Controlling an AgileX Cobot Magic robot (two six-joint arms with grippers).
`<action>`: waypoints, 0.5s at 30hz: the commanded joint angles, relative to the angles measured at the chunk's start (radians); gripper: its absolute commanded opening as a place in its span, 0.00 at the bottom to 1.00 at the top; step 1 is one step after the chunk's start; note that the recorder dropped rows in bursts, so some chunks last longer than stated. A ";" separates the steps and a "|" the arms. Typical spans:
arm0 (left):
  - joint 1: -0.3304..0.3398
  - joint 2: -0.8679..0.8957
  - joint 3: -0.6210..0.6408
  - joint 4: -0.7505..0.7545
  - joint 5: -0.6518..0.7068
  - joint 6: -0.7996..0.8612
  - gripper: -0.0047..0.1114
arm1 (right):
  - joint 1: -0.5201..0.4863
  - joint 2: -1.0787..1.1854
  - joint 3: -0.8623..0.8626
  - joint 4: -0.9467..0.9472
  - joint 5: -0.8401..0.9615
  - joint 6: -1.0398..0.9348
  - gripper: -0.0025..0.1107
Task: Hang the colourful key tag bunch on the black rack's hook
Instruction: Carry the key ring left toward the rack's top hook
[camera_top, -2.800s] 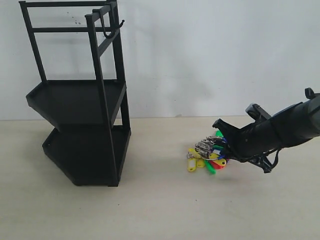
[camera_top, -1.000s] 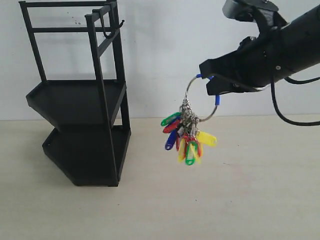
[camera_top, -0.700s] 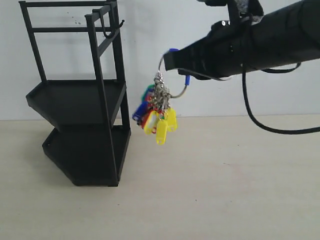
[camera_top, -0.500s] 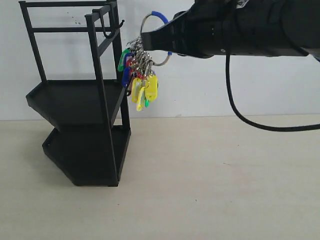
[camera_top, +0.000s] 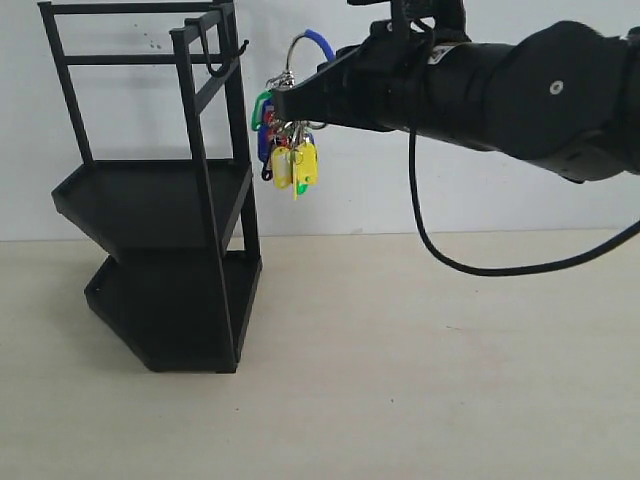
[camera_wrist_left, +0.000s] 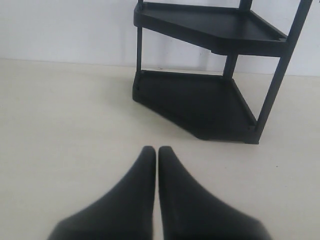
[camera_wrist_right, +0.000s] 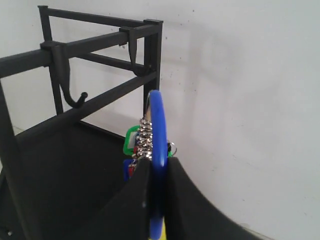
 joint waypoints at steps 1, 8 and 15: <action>-0.001 -0.002 -0.001 0.005 -0.008 0.003 0.08 | 0.022 0.031 -0.057 0.000 -0.041 0.018 0.02; -0.001 -0.002 -0.001 0.005 -0.008 0.003 0.08 | 0.082 0.117 -0.146 -0.002 -0.036 0.000 0.02; -0.001 -0.002 -0.001 0.005 -0.008 0.003 0.08 | 0.092 0.168 -0.190 0.000 -0.039 -0.029 0.02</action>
